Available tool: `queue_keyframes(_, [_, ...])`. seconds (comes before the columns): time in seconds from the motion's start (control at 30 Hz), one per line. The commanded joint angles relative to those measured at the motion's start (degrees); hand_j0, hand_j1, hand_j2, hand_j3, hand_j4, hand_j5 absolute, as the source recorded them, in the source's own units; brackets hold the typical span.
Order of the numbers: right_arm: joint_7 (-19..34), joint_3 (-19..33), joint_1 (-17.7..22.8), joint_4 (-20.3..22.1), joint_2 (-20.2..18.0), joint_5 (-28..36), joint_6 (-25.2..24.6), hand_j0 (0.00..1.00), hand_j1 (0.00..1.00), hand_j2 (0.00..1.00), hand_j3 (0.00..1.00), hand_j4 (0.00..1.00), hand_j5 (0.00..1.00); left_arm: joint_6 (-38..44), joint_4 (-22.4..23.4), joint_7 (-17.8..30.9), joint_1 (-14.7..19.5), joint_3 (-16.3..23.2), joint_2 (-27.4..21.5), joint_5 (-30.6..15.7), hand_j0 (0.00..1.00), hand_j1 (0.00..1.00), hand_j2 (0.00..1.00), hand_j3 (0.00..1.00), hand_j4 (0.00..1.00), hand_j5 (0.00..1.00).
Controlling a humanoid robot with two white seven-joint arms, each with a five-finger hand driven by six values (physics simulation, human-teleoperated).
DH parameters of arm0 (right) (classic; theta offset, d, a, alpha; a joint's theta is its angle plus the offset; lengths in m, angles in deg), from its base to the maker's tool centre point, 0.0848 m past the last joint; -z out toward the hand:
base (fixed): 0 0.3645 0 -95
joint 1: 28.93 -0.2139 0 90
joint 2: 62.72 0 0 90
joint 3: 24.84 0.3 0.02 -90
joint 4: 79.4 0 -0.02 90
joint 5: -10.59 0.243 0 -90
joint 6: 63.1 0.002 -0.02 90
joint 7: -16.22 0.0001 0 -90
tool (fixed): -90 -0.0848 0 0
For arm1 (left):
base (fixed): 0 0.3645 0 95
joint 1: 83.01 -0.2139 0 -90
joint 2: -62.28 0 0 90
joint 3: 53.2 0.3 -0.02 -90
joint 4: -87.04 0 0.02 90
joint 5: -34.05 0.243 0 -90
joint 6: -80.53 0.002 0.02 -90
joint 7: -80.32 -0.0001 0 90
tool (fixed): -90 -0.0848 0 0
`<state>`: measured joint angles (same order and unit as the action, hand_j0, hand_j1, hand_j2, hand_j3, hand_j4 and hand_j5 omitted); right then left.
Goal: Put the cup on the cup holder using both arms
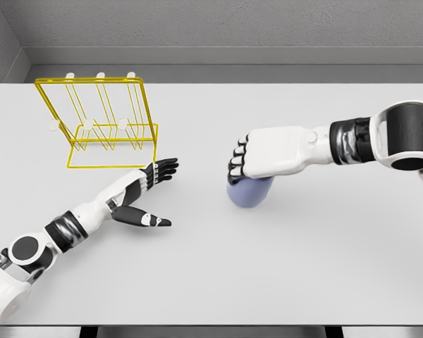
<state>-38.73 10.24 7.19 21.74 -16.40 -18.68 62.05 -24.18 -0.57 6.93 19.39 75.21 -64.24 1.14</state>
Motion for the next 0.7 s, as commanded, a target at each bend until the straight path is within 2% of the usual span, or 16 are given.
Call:
queue_keyframes(0.0, [-0.1, 0.0, 0.0, 0.0, 2.2, 0.1, -0.2, 0.57, 0.57, 0.57, 0.57, 0.57, 0.57, -0.1, 0.0, 0.0, 0.0, 0.0, 0.1, -0.2, 1.0, 1.0, 1.0, 1.0, 1.0, 1.0])
queue_keyframes(0.4, [-0.1, -1.0, 0.8, 0.0, 7.5, -0.3, -0.2, 0.57, 0.57, 0.57, 0.57, 0.57, 0.57, -0.1, 0.3, 0.0, 0.0, -0.1, 0.0, -0.3, 1.0, 1.0, 1.0, 1.0, 1.0, 1.0])
queue_keyframes(0.53, [-0.1, -1.3, 0.9, 0.0, 7.5, -0.7, -0.2, 0.58, 0.58, 0.58, 0.58, 0.58, 0.58, 0.0, 0.5, 0.0, 0.1, -0.1, 0.1, -0.3, 1.0, 1.0, 1.0, 1.0, 1.0, 1.0])
queue_keyframes(0.6, [-0.1, -1.4, 1.0, 0.0, 7.5, -1.5, -0.2, 0.66, 0.66, 0.66, 0.66, 0.66, 0.66, -0.1, 0.5, 0.0, 0.1, -0.1, 0.1, -0.3, 1.0, 1.0, 1.0, 1.0, 1.0, 1.0])
queue_keyframes(0.67, [-0.1, -1.4, 1.3, 0.0, 7.5, -2.9, -0.2, 0.89, 0.89, 0.89, 0.89, 0.89, 0.89, -0.1, 0.5, 0.0, 0.1, -0.1, 0.1, -0.3, 1.0, 1.0, 1.0, 1.0, 1.0, 1.0])
